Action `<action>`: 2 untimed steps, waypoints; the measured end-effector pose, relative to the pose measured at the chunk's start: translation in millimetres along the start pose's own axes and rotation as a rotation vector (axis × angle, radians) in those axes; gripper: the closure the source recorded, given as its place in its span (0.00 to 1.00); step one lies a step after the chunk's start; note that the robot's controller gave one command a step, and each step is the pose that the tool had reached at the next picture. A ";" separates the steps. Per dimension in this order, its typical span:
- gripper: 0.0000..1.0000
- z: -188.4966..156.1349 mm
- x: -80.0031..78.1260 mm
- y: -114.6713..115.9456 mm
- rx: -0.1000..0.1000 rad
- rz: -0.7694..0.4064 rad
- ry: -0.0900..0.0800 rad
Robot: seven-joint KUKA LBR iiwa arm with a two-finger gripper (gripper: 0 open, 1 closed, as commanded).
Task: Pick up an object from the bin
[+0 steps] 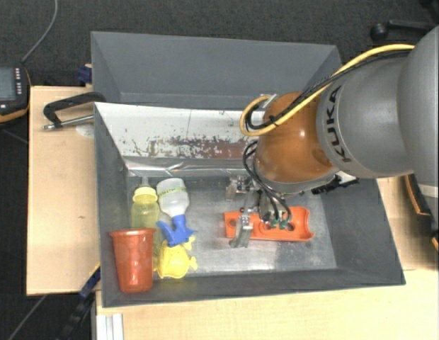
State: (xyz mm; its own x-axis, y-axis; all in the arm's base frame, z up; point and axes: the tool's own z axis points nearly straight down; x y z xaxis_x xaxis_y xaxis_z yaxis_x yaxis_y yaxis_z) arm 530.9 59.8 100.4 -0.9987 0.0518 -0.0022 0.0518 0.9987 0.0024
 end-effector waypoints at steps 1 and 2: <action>1.00 2.9 -39.6 -65.6 -0.003 0.054 -0.006; 1.00 3.0 -39.5 -65.4 -0.003 0.054 -0.006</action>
Offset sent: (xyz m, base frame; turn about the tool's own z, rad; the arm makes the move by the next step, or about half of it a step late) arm 0.0000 0.0000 0.0000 0.0000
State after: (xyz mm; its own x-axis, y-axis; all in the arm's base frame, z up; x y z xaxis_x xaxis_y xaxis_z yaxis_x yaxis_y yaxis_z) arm 567.0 -7.6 97.3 -0.9943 0.1061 -0.0076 0.1060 0.9943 0.0058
